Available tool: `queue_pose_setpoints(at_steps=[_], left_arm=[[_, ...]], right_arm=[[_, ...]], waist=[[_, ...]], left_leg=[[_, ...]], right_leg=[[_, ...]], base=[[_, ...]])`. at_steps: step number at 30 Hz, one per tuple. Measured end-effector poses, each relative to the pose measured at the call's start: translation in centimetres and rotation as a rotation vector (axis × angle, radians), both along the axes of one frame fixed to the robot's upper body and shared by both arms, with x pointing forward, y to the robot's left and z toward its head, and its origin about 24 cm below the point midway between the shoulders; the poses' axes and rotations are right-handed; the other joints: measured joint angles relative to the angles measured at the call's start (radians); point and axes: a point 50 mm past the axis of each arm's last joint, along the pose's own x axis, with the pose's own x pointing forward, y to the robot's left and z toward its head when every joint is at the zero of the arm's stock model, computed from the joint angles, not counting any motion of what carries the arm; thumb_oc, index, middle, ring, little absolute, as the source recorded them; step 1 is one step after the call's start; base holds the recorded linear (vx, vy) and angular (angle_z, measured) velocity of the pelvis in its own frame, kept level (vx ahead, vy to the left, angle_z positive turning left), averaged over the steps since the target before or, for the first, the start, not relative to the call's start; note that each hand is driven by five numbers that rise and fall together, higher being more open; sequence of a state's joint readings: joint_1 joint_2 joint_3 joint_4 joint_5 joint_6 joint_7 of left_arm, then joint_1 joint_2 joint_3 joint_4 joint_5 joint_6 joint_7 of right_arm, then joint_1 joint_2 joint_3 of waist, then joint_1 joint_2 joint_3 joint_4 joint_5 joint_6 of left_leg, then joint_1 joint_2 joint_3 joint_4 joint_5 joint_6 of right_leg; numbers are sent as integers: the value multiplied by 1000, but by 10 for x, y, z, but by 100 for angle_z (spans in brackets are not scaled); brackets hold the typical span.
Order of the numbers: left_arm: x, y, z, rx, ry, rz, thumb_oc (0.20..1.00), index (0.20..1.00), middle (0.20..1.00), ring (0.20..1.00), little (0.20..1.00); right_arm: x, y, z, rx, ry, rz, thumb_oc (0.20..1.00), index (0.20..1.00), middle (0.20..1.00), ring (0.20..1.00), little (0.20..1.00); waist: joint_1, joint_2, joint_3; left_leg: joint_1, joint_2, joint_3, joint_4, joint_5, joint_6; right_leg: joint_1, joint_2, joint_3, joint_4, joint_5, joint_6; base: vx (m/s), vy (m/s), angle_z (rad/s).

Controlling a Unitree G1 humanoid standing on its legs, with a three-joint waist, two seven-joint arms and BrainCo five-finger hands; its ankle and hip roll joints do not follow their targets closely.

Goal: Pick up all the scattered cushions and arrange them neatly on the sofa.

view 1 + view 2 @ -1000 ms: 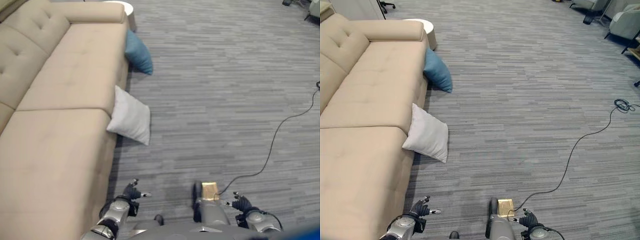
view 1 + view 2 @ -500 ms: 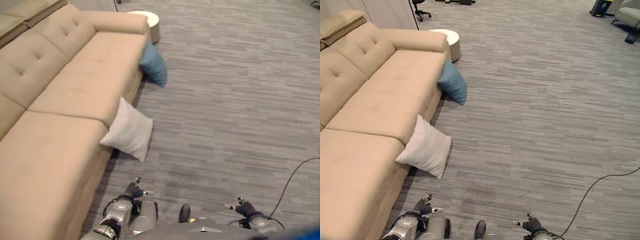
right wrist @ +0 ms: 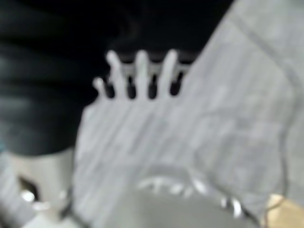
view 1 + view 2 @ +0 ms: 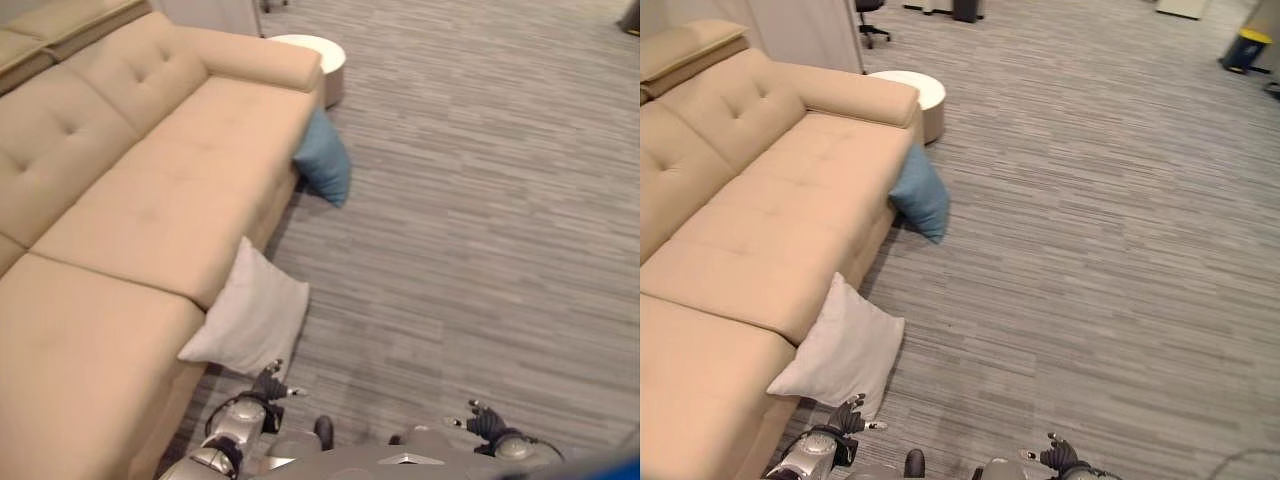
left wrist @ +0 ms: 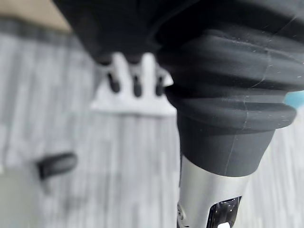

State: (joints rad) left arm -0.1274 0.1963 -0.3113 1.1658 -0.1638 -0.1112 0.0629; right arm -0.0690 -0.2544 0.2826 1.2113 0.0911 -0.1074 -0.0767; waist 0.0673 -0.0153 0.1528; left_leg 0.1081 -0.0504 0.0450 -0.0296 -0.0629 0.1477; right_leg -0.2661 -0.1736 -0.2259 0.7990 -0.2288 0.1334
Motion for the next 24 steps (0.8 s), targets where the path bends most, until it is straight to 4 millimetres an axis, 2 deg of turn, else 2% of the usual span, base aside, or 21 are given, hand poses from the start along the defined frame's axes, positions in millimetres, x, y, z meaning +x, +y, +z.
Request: queue_pose_setpoints(at_steps=[1,2,3,4,5,6,7,8,9,10,11,12,13,14,16,17,18,19,22,23,24], left_arm=[[-2,2,-1,4,10,6,1000,1000,1000,1000,1000],[-3,2,-1,4,14,7,1000,1000,1000,1000,1000],[-7,5,-2,11,25,17,1000,1000,1000,1000,1000],[-12,10,-4,22,48,33,1000,1000,1000,1000,1000],[-15,15,-6,33,67,43,1000,1000,1000,1000,1000],[-17,17,-6,40,74,43,1000,1000,1000,1000,1000],[-28,11,-11,25,105,45,1000,1000,1000,1000,1000],[-34,8,-13,8,106,53,1000,1000,1000,1000,1000],[-34,5,-13,-1,99,57,1000,1000,1000,1000,1000],[-29,3,-11,-8,72,57,1000,1000,1000,1000,1000],[-19,3,-7,-9,43,50,1000,1000,1000,1000,1000],[-17,2,-7,-9,43,47,1000,1000,1000,1000,1000],[-16,0,-7,-11,39,40,1000,1000,1000,1000,1000],[-12,-1,-5,-7,32,21,1000,1000,1000,1000,1000],[-8,-1,-3,-5,17,5,1000,1000,1000,1000,1000],[-6,-5,-3,-13,10,-11,1000,1000,1000,1000,1000],[-9,-3,-4,-10,17,1,1000,1000,1000,1000,1000],[-19,5,-7,-7,43,42,1000,1000,1000,1000,1000],[-27,24,-6,28,58,63,1000,1000,1000,1000,1000],[-31,30,-7,41,77,79,1000,1000,1000,1000,1000],[-33,33,-7,49,86,81,1000,1000,1000,1000,1000]], right_arm=[[7,2,2,8,-22,12,1000,1000,1000,1000,1000],[8,3,3,11,-25,13,1000,1000,1000,1000,1000],[9,3,3,10,-26,18,1000,1000,1000,1000,1000],[9,5,2,11,-23,34,1000,1000,1000,1000,1000],[2,9,-1,21,-1,46,1000,1000,1000,1000,1000],[-9,9,-4,28,29,32,1000,1000,1000,1000,1000],[-12,6,-5,22,43,23,1000,1000,1000,1000,1000],[-18,4,-6,19,55,12,1000,1000,1000,1000,1000],[-24,0,-7,8,71,6,1000,1000,1000,1000,1000],[-15,-1,-4,4,48,13,1000,1000,1000,1000,1000],[-13,-2,-3,4,34,13,1000,1000,1000,1000,1000],[-11,-3,-2,2,27,13,1000,1000,1000,1000,1000],[-7,-3,-1,-2,16,19,1000,1000,1000,1000,1000],[-4,-4,0,-8,11,29,1000,1000,1000,1000,1000],[1,-3,2,2,-13,15,1000,1000,1000,1000,1000],[-9,-6,-1,4,7,-28,1000,1000,1000,1000,1000],[-13,-5,-3,4,26,-37,1000,1000,1000,1000,1000],[-4,0,-1,18,3,-33,1000,1000,1000,1000,1000],[-10,5,-4,38,11,-50,1000,1000,1000,1000,1000],[-6,5,-2,37,0,-46,1000,1000,1000,1000,1000],[-4,7,-2,42,-5,-43,1000,1000,1000,1000,1000]], waist=[[-10,15,9],[-13,12,11],[-14,1,11],[-22,-9,6],[-42,-37,-7],[-59,-63,-13],[-50,-64,-12],[-43,-72,-16],[-35,-61,-25],[-5,-56,-29],[-11,-69,-26],[-7,-75,-21],[5,-82,-18],[-19,-94,-6],[-32,-84,-2],[-82,-73,2],[-72,-74,1],[-65,-76,-5],[-67,-77,-17],[-58,-58,-22],[-55,-54,-25]], left_leg=[[26,19,-21,-5,-4,-23],[44,26,-46,-5,-18,-35],[60,33,-83,-1,-53,-52],[60,47,-105,7,-81,-61],[60,58,-174,34,-115,-82],[66,61,-235,75,-150,-133],[65,77,-232,146,-150,-164],[67,83,-226,192,-137,-187],[45,98,-230,244,-132,-192],[20,118,-218,275,-97,-231],[-21,119,-207,324,-71,-276],[-76,127,-137,395,-60,-288],[-101,141,-75,407,-61,-286],[-148,159,44,417,-63,-279],[-163,188,323,217,-51,-255],[-167,203,475,169,-35,-237],[-162,185,407,158,-6,-211],[-155,146,347,135,0,-180],[-90,67,300,60,-2,-101],[-73,44,280,32,-3,-75],[-62,36,270,26,1,-62]], right_leg=[[-11,17,3,-226,27,-10],[-25,28,23,-357,61,-8],[-45,64,98,-507,116,-4],[-32,115,222,-647,144,5],[-18,148,355,-757,159,24],[5,164,388,-743,232,13],[48,181,365,-711,271,-31],[87,166,302,-719,321,-94],[124,173,263,-737,313,-130],[154,173,222,-763,318,-149],[193,161,169,-819,330,-166],[240,150,107,-876,335,-189],[258,144,56,-885,323,-204],[278,137,-11,-891,308,-211],[292,134,-139,-890,284,-199],[321,133,-228,-889,239,-146],[309,127,-221,-864,223,-131],[312,112,-207,-839,213,-109],[301,34,-190,-704,170,-74],[224,-16,-148,-525,149,-54],[182,-42,-130,-422,146,-50]], base=[[389,-194,68],[387,-197,78],[393,-168,73],[270,-109,119],[303,-173,183],[231,-171,211],[206,-201,180],[136,-203,138],[104,-243,110],[88,-261,125],[33,-179,149],[6,-105,164],[-29,-41,181],[-16,-17,177],[116,54,207],[224,163,168],[117,132,108],[200,181,-22],[164,201,23],[183,190,55],[219,136,78]])
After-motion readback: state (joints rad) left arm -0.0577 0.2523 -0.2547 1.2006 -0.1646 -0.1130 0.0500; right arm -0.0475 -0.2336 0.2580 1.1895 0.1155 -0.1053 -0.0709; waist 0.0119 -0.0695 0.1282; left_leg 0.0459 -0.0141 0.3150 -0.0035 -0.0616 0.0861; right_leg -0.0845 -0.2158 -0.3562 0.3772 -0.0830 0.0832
